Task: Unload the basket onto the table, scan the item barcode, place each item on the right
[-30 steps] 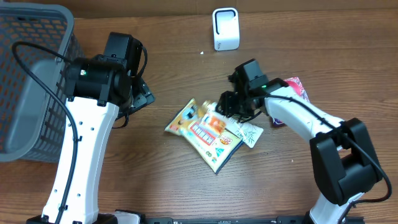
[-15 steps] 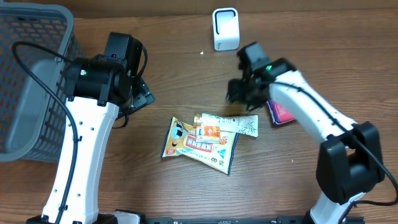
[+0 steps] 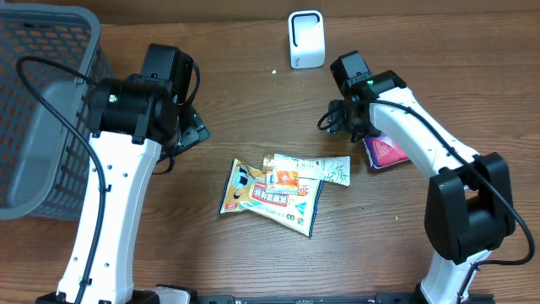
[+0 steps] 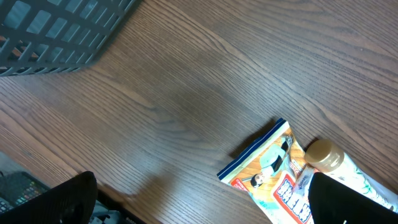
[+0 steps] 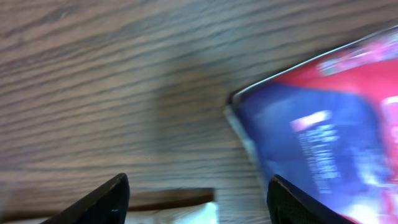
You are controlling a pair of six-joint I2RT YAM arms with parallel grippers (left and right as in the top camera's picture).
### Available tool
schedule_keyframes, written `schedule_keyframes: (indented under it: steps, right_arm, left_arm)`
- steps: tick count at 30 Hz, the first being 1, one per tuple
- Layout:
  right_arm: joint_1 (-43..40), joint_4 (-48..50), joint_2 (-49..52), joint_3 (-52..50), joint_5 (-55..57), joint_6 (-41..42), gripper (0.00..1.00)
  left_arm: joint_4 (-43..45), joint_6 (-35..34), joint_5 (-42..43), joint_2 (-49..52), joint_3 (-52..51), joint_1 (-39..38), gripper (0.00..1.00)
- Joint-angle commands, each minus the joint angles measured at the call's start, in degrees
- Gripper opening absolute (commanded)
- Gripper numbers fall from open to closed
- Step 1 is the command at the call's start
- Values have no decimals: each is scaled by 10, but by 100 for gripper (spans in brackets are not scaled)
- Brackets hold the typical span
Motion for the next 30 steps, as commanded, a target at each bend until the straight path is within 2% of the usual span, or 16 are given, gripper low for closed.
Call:
schedule_keyframes:
  steps: [1,7,12,15,20,21,23,27,30]
  right_arm:
    - [7,9,-1,-2,-95,-1,75]
    - [13,9,-1,-2,-158,0,80]
    - [7,1,-1,-1,-165,0,99]
    - [-6,-14,-6,-1,-195,0,100]
    - [-25,-10,-12,-1,-396,0,100]
    - [-25,-11,-12,-1,-394,-2,100]
    - [-20,-10,-12,-1,-382,-28,100]
    - [3,-9,-12,-1,-339,-145,98]
    - [28,-13,-12,-2,-318,-242,100]
  left_arm:
    - [1,-6,-10,0,10,2,100]
    - [1,-6,-10,0,10,2,100]
    - [1,-6,-10,0,10,2,100]
    - [1,-6,-10,0,10,2,100]
    - [1,-6,-10,0,10,2,100]
    - [1,-6,-10,0,10,2,100]
    - [1,-6,-10,0,10,2,100]
    - [1,-6,-10,0,10,2,100]
    - [1,-6,-10,0,10,2,100]
